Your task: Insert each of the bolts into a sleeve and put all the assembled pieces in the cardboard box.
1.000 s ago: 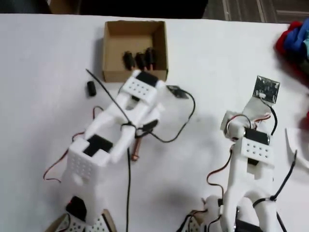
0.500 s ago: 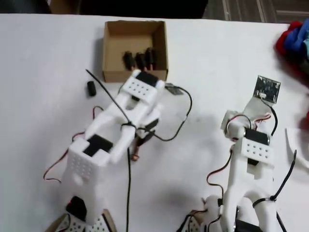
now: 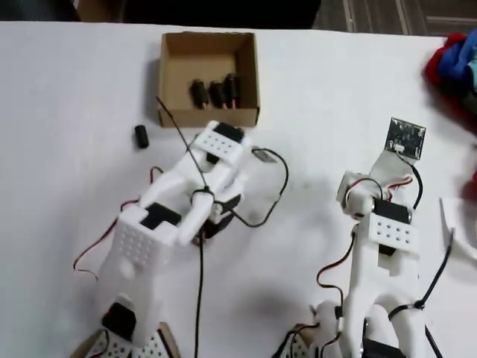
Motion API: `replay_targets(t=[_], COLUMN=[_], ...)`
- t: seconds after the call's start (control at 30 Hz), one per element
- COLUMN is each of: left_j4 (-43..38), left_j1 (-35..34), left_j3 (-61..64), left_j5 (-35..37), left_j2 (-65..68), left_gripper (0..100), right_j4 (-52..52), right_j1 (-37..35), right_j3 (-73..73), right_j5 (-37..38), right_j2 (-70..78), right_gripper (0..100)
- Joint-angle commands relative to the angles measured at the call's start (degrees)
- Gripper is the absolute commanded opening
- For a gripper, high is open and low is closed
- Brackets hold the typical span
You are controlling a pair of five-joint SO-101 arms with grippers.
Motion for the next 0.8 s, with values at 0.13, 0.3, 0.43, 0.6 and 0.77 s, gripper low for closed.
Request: replay_targets(t=[0.13, 0.3, 0.43, 0.6, 0.77], left_j4=[-1.1, 1.9, 5.8, 5.3, 5.3], left_j1=[-7.1, -16.2, -19.6, -21.4, -20.7], left_j3=[0.3, -1.6, -9.6, -20.8, -25.8], left_j5=[-8.2, -31.6, -45.3, -53.0, -53.7], left_j2=[0.0, 0.1, -0.1, 0.1, 0.7], left_gripper=[3, 2, 2, 2, 3], right_j4=[-1.0, -1.0, -1.0, -1.0, -1.0], right_j1=[-0.3, -0.5, -0.6, -0.6, -0.6], right_j3=[-0.4, -0.4, -0.4, -0.4, -0.4], right_j5=[-0.1, -0.1, -0.1, -0.1, -0.1], right_j2=[-2.2, -2.2, -2.2, -2.2, -2.2], right_gripper=[2.0, 2.0, 2.0, 2.0, 2.0])
